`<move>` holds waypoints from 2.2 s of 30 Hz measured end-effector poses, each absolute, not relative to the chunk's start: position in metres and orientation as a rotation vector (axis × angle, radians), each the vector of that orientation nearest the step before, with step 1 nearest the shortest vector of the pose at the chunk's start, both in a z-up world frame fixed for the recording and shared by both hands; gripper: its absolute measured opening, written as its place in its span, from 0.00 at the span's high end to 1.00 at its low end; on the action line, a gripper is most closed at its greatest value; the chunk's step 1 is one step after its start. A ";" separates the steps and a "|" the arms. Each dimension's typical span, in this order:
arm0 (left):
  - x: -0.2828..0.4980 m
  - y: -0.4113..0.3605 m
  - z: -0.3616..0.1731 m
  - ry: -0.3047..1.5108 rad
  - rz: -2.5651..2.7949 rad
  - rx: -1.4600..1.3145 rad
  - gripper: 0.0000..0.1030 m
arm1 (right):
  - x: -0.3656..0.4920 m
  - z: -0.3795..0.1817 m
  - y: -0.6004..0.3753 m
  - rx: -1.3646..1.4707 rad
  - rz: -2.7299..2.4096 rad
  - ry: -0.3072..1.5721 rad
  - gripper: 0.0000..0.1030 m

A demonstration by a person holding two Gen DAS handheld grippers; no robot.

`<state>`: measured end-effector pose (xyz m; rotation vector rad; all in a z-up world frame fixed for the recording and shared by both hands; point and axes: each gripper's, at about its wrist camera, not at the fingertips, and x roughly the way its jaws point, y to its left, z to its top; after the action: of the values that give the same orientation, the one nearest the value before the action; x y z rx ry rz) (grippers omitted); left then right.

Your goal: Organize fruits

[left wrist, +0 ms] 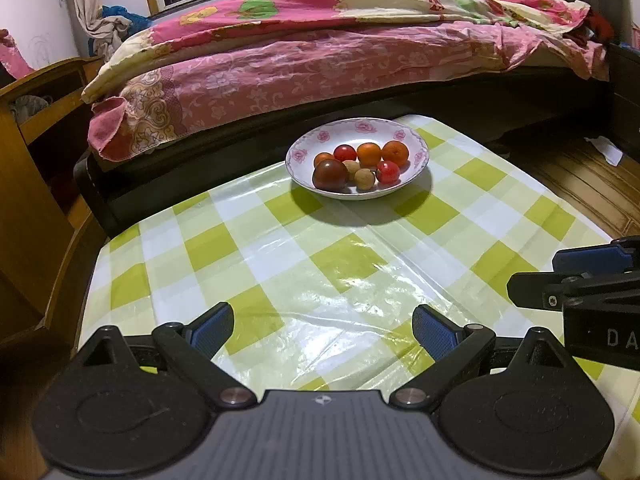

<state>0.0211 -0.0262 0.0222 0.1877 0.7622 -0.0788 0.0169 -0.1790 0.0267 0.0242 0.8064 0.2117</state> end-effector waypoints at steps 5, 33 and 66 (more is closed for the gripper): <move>0.016 -0.027 0.023 0.763 -0.079 0.191 0.00 | 0.012 0.027 -0.178 0.023 0.216 0.809 0.64; 0.002 -0.027 0.020 0.793 -0.077 0.194 0.00 | -0.002 0.023 -0.176 0.019 0.217 0.818 0.63; -0.014 -0.023 0.020 0.808 -0.056 0.177 0.00 | -0.022 0.020 -0.176 0.014 0.188 0.840 0.63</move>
<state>-0.0143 -0.0235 0.0196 0.1768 0.8079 -0.0561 -0.0221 -0.1764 0.0202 0.0143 0.8403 0.1879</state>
